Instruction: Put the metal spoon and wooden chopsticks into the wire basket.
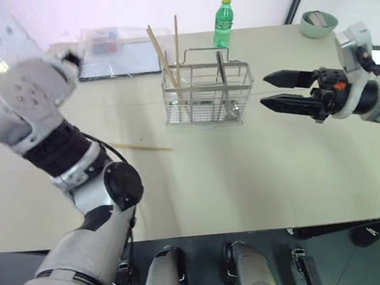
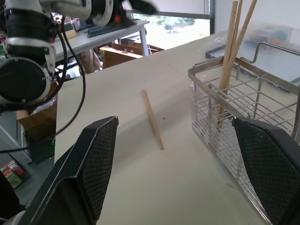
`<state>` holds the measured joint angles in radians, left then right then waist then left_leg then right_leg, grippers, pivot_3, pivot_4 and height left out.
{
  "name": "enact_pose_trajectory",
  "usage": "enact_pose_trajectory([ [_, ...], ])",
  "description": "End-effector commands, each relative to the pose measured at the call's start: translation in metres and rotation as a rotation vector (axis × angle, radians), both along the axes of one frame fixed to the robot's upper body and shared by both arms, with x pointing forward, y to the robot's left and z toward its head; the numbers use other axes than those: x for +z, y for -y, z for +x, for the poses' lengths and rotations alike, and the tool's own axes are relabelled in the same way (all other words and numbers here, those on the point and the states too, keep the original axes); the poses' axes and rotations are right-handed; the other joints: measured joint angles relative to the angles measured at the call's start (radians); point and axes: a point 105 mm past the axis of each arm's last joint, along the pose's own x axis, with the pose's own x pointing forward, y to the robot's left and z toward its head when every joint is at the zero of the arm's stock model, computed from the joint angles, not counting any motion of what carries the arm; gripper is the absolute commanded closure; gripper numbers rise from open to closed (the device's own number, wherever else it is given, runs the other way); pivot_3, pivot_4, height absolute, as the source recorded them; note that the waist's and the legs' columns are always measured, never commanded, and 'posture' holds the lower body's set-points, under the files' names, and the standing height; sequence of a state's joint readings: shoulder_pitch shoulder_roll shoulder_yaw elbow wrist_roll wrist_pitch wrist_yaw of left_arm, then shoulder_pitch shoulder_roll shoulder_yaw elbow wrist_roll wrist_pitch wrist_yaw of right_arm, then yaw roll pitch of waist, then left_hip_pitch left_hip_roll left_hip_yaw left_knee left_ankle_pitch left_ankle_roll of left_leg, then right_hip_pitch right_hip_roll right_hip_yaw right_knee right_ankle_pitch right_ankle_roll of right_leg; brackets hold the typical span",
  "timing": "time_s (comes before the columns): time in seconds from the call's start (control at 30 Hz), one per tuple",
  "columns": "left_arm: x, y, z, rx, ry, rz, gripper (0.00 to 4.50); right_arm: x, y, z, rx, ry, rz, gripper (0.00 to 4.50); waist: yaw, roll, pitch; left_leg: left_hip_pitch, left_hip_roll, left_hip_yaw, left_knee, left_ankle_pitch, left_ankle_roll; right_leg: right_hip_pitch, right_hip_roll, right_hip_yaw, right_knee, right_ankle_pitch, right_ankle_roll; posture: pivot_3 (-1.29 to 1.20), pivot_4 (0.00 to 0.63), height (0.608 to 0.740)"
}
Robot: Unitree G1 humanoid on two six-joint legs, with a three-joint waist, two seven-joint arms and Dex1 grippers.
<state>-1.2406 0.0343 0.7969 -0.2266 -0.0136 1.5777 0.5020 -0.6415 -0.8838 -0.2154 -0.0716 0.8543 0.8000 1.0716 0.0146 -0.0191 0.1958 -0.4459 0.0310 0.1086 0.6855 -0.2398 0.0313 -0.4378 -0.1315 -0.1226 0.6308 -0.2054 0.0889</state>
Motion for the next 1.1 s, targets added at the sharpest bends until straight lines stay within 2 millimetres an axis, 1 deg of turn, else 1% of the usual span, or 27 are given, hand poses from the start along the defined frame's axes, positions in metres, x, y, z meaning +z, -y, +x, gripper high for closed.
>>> enact_pose_trajectory([
  [0.03, -0.045, -0.004, -0.014, 0.105, -0.160, -0.119, 0.05, 0.014, -0.004, -0.003, 0.029, 0.060, 0.004, 0.49, 0.002, -0.001, 0.000, 0.000, 0.000, 0.000, 0.000, 0.000, 0.000, 0.000, 0.000, 0.000, 0.000, 0.000, 0.000, 0.00, 0.150, 0.707],
  [0.07, -0.058, -0.002, -0.015, 0.118, -0.204, -0.144, 0.05, 0.014, -0.005, -0.003, 0.034, 0.060, 0.003, 0.49, 0.001, -0.001, 0.000, 0.000, 0.000, 0.000, 0.000, 0.000, 0.000, 0.000, 0.000, 0.000, 0.000, 0.000, 0.000, 0.00, 0.150, 0.707],
  [0.1, -0.067, -0.002, -0.016, 0.128, -0.233, -0.153, 0.05, 0.014, -0.006, -0.003, 0.037, 0.061, 0.002, 0.49, 0.001, -0.001, 0.000, 0.000, 0.000, 0.000, 0.000, 0.000, 0.000, 0.000, 0.000, 0.000, 0.000, 0.000, 0.000, 0.00, 0.150, 0.707],
  [0.2, -0.082, -0.002, -0.009, 0.142, -0.252, -0.156, 0.05, 0.015, -0.008, -0.004, 0.042, 0.061, 0.003, 0.49, 0.000, -0.001, 0.000, -0.001, 0.000, 0.000, 0.000, 0.000, -0.001, -0.001, 0.000, 0.000, 0.000, 0.000, 0.000, 0.00, 0.150, 0.707],
  [0.33, -0.096, -0.003, 0.001, 0.145, -0.270, -0.154, 0.05, 0.016, -0.008, -0.006, 0.044, 0.062, 0.005, 0.49, 0.001, -0.001, 0.000, -0.001, 0.000, 0.000, 0.000, 0.000, 0.000, -0.001, -0.001, 0.000, 0.000, 0.000, 0.000, 0.00, 0.150, 0.707],
  [0.4, -0.106, -0.001, 0.010, 0.136, -0.285, -0.162, 0.05, 0.016, -0.008, -0.007, 0.043, 0.061, 0.011, 0.49, 0.001, -0.001, 0.000, -0.001, 0.000, 0.000, 0.000, -0.002, 0.002, -0.001, -0.001, 0.000, 0.000, 0.000, 0.000, 0.00, 0.150, 0.707],
  [0.53, -0.116, 0.000, 0.028, 0.122, -0.289, -0.144, 0.05, 0.016, -0.008, -0.007, 0.030, 0.060, 0.024, 0.49, 0.000, 0.000, 0.000, 0.000, 0.000, 0.001, 0.000, -0.002, 0.003, -0.001, -0.001, 0.000, 0.000, 0.000, 0.000, 0.00, 0.150, 0.707],
  [0.63, -0.125, 0.001, 0.035, 0.136, -0.307, -0.157, 0.05, 0.016, -0.007, -0.007, 0.021, 0.060, 0.032, 0.49, 0.001, 0.001, -0.001, 0.001, 0.000, 0.001, 0.000, -0.003, 0.004, -0.001, -0.001, 0.000, 0.001, 0.000, -0.001, 0.00, 0.150, 0.707],
  [0.73, -0.128, 0.003, 0.041, 0.152, -0.292, -0.188, 0.83, 0.016, -0.007, -0.008, 0.014, 0.061, 0.034, 0.49, 0.002, 0.003, -0.002, 0.003, 0.000, 0.001, 0.000, -0.003, 0.004, 0.001, -0.001, 0.000, 0.001, 0.000, -0.001, 0.00, 0.150, 0.707],
  [0.77, -0.128, 0.003, 0.043, 0.158, -0.290, -0.196, 1.24, 0.017, -0.006, -0.008, 0.012, 0.062, 0.034, 0.49, 0.004, 0.004, -0.002, 0.003, 0.000, 0.001, 0.000, -0.003, 0.004, 0.001, -0.002, 0.000, 0.001, 0.000, -0.001, 0.00, 0.150, 0.707],
  [0.8, -0.128, 0.004, 0.044, 0.162, -0.290, -0.199, 1.83, 0.017, -0.006, -0.008, 0.009, 0.062, 0.035, 0.49, 0.004, 0.004, -0.002, 0.003, 0.000, 0.001, 0.000, -0.003, 0.004, 0.001, -0.002, 0.000, 0.001, 0.000, -0.001, 0.00, 0.150, 0.707],
  [0.83, -0.127, 0.004, 0.045, 0.165, -0.285, -0.202, 2.24, 0.017, -0.006, -0.008, 0.006, 0.064, 0.034, 0.49, 0.006, 0.004, -0.002, 0.003, 0.000, 0.001, 0.000, -0.003, 0.004, 0.001, -0.002, 0.000, 0.001, 0.000, -0.001, 0.00, 0.150, 0.707],
  [0.97, -0.124, 0.004, 0.048, 0.170, -0.273, -0.211, 4.27, 0.020, -0.004, -0.008, -0.002, 0.066, 0.040, 0.49, 0.024, 0.004, -0.002, 0.003, 0.000, 0.001, 0.000, -0.003, 0.004, 0.001, -0.002, 0.000, 0.001, 0.000, -0.001, 0.00, 0.150, 0.707],
  [1.0, -0.123, 0.003, 0.049, 0.172, -0.266, -0.210, 4.39, 0.021, -0.004, -0.007, -0.003, 0.066, 0.041, 0.49, 0.027, 0.004, -0.002, 0.003, 0.000, 0.001, 0.000, -0.003, 0.004, 0.001, -0.002, 0.000, 0.001, 0.000, -0.001, 0.00, 0.150, 0.707],
  [1.1, -0.120, 0.000, 0.049, 0.184, -0.252, -0.208, 4.39, 0.022, -0.004, -0.007, -0.004, 0.067, 0.042, 0.49, 0.027, 0.004, -0.002, 0.002, 0.000, 0.001, 0.000, -0.003, 0.004, 0.001, -0.002, 0.000, 0.001, 0.000, -0.001, 0.00, 0.150, 0.707],
])
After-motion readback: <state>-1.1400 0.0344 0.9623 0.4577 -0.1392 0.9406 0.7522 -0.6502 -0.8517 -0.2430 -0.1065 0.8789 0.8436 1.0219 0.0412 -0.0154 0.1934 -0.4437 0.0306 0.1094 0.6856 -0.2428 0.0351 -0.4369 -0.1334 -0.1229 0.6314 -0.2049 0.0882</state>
